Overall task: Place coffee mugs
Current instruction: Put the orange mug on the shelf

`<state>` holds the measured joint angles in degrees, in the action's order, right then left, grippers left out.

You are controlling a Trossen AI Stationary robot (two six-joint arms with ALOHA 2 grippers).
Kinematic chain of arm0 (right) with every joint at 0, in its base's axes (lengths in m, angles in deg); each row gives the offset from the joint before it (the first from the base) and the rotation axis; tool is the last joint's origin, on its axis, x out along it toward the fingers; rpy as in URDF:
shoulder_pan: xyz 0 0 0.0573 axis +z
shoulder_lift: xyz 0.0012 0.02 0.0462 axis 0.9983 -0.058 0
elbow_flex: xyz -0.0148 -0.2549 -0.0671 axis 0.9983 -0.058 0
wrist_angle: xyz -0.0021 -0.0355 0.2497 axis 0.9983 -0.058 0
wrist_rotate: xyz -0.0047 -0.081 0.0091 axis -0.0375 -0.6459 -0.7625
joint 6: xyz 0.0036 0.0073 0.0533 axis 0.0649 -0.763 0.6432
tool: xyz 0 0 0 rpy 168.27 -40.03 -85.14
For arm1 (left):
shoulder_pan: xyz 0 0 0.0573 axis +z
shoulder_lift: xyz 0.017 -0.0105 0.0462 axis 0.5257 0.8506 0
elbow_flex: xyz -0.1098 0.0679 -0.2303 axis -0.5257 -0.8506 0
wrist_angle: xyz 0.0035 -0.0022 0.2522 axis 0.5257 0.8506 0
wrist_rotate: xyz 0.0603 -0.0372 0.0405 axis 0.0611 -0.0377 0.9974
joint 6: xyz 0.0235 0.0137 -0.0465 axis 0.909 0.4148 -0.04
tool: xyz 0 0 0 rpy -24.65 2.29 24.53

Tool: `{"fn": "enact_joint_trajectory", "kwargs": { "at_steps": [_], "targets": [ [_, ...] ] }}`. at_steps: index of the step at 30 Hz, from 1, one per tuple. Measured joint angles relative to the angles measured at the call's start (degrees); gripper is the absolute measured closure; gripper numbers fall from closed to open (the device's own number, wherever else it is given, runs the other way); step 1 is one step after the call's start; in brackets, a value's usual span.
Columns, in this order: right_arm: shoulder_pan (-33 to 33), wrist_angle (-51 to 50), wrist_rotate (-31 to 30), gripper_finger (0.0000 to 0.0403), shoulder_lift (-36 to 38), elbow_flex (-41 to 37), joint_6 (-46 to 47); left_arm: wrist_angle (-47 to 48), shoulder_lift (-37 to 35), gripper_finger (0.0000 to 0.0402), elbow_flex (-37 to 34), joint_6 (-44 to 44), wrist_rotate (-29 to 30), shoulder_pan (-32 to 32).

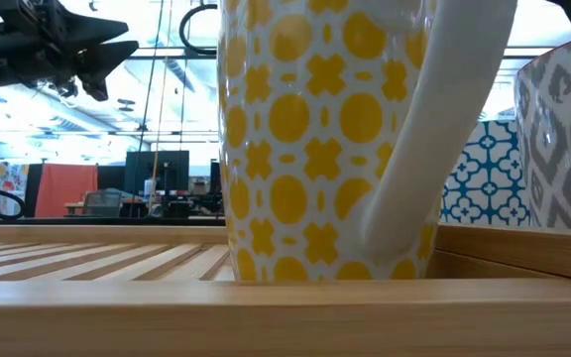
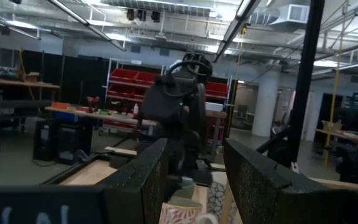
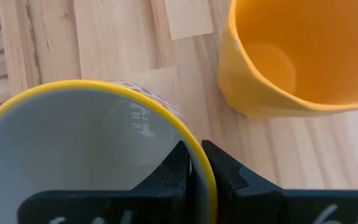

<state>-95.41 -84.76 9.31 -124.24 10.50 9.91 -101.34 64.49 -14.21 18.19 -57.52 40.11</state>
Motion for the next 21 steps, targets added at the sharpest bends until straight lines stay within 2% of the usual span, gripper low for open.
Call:
{"fn": "enact_joint_trajectory", "kwargs": {
  "at_steps": [8,15,21],
  "targets": [
    [0.0,0.3,0.1,0.0353,0.0,0.0,-0.1,-2.2,6.0,0.0237,0.3,0.0,0.4,-3.0],
    [0.0,0.3,0.3,0.0342,0.0,0.0,-0.2,-2.2,13.0,0.0237,4.6,0.1,0.6,-3.8],
    [0.0,1.4,3.0,0.033,0.0,0.0,-0.2,-2.3,19.3,0.0237,8.2,0.2,0.7,-3.8]
  ]
}}
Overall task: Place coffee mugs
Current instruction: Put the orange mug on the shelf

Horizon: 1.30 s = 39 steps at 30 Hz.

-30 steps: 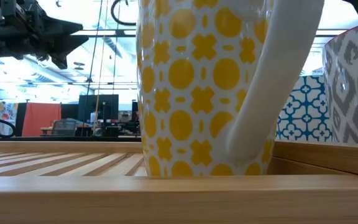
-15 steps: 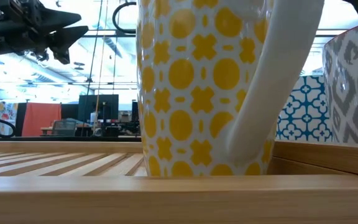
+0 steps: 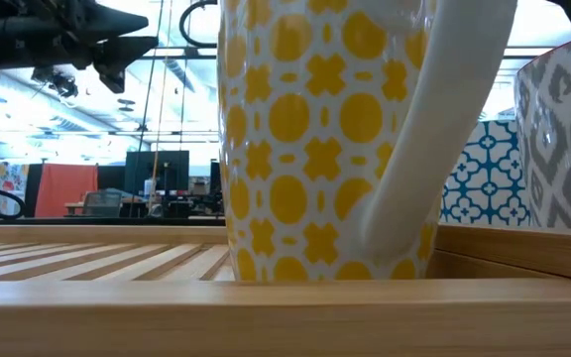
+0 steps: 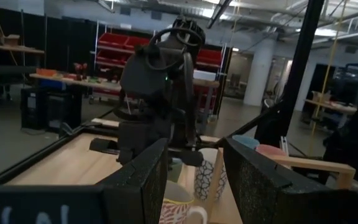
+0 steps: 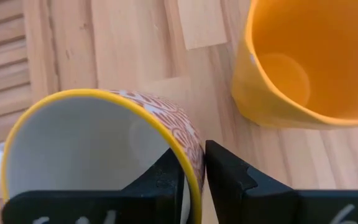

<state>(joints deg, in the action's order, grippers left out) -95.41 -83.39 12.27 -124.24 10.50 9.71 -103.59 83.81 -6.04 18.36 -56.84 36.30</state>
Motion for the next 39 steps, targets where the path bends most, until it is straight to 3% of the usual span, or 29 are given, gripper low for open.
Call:
{"fn": "enact_joint_trajectory", "kwargs": {
  "at_steps": [15,28,33,39],
  "targets": [
    [0.0,0.4,1.3,0.0267,0.0,0.0,0.0,0.1,16.8,0.0237,7.7,0.0,0.0,0.0],
    [-0.1,-1.7,-0.4,0.0261,0.0,4.9,-2.4,1.9,32.3,0.0237,17.7,4.3,0.0,0.0],
    [-0.3,-10.4,-0.4,0.0261,0.0,11.4,-3.6,7.1,37.2,0.0237,23.8,7.9,-0.4,0.0],
    [-1.0,-30.1,-1.0,0.0261,0.0,21.9,-6.3,17.6,43.7,0.0237,34.3,14.8,-3.6,-0.1]
  ]
}}
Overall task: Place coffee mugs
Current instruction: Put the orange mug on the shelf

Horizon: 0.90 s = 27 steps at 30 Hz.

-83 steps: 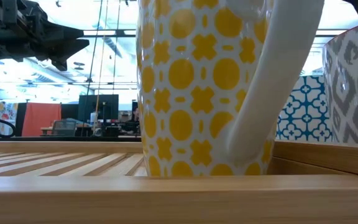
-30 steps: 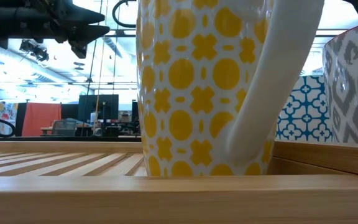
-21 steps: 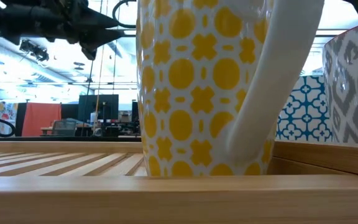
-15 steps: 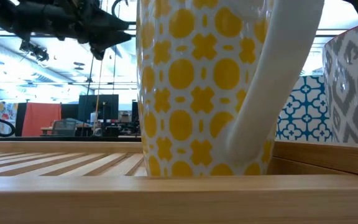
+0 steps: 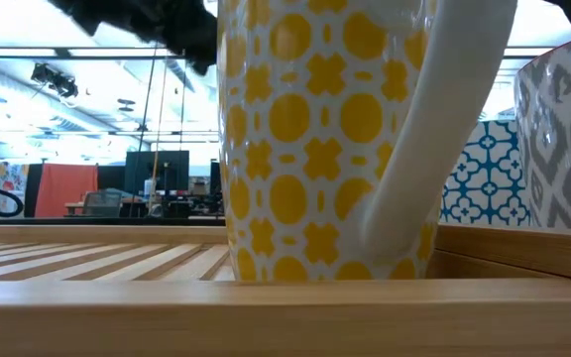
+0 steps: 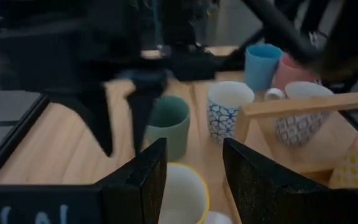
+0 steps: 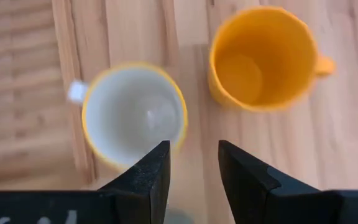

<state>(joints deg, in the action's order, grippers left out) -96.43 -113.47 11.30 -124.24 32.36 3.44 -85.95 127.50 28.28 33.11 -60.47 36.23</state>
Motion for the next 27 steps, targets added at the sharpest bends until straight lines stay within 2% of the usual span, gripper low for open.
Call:
{"fn": "enact_joint_trajectory", "kwargs": {
  "at_steps": [3,8,18,22,27],
  "targets": [
    [-0.3,-7.4,-1.5,0.0261,0.6,3.5,-2.4,5.1,3.3,0.0237,5.1,3.0,-0.4,0.0],
    [-1.7,-12.5,-2.7,0.0261,4.9,3.9,-3.2,10.7,9.3,0.0237,13.0,7.6,0.1,0.1],
    [-5.3,-15.7,-4.7,0.0261,12.9,3.8,-2.1,22.3,22.4,0.0237,26.5,13.6,0.0,2.7],
    [-6.8,-15.5,-7.2,0.0261,16.0,0.2,-2.1,24.4,26.7,0.0237,29.2,13.7,0.0,4.0],
    [-8.8,-13.2,-7.5,0.0261,20.4,-8.2,-2.1,26.5,30.8,0.0237,30.1,13.7,0.0,5.3]
  ]
}}
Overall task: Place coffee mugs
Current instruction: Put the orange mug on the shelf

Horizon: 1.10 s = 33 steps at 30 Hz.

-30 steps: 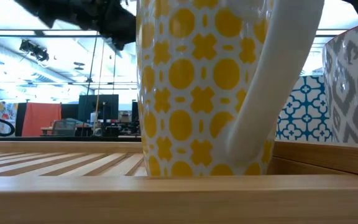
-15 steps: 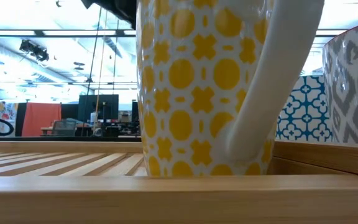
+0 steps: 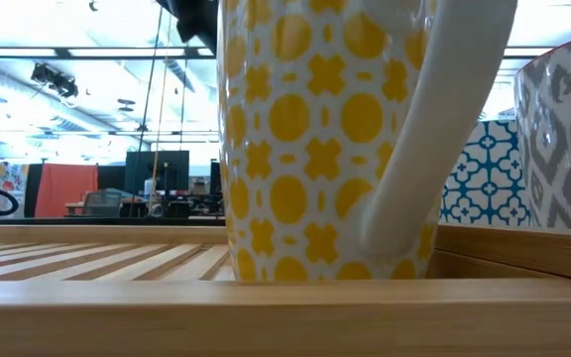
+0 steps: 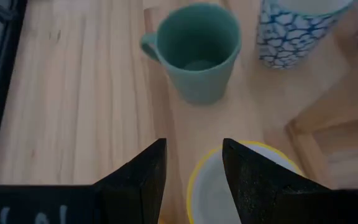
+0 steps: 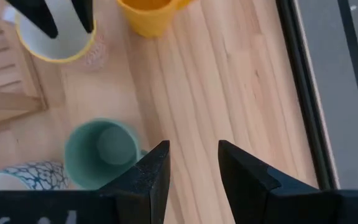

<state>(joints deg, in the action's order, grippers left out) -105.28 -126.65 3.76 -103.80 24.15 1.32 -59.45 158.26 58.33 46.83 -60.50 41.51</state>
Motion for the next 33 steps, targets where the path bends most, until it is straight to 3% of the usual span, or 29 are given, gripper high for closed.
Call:
{"fn": "enact_joint_trajectory", "kwargs": {
  "at_steps": [17,33],
  "targets": [
    [-3.4,14.5,1.0,0.0261,8.0,-23.5,0.6,6.2,6.9,0.0241,-0.1,0.0,-3.5,1.0],
    [-3.4,18.9,1.1,0.0261,8.0,-28.8,2.2,6.5,6.8,0.0353,-0.1,-1.2,-3.5,0.9]
  ]
}}
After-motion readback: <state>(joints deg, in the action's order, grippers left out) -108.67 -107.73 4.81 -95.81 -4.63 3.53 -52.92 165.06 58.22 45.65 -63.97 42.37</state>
